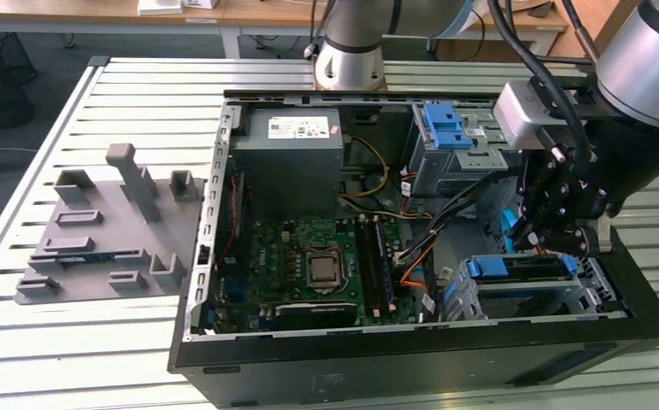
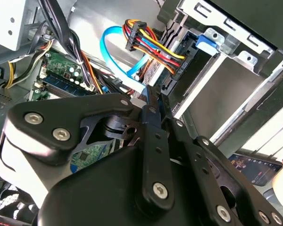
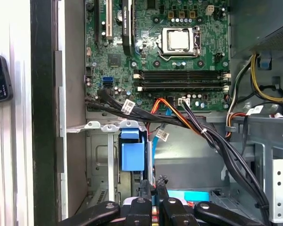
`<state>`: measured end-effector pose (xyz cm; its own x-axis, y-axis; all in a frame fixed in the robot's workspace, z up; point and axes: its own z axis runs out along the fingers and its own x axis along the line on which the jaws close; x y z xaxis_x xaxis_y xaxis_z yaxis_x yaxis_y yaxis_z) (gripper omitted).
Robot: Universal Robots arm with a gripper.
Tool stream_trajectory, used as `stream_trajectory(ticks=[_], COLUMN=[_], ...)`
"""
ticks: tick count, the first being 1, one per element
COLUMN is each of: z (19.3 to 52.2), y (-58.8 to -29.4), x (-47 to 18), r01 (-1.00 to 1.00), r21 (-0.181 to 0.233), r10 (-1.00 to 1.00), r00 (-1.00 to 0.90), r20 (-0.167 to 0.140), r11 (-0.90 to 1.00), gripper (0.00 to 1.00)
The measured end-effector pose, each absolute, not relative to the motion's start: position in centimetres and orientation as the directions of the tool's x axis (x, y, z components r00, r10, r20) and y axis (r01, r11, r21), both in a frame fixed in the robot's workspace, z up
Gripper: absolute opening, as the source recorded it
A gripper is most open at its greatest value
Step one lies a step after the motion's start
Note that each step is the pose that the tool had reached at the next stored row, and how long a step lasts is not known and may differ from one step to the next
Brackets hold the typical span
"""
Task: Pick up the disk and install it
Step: 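Insert the second disk wire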
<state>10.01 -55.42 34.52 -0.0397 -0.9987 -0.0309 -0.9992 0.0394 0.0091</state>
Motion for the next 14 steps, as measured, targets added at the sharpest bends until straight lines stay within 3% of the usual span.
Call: stream_trajectory(ticks=[14], z=[33.93], y=[-56.02], x=[10.68], r01=[-0.999], r21=[0.015], r10=[-0.999], r00=[-0.044], r20=[-0.030], r11=[0.043], gripper=[0.16])
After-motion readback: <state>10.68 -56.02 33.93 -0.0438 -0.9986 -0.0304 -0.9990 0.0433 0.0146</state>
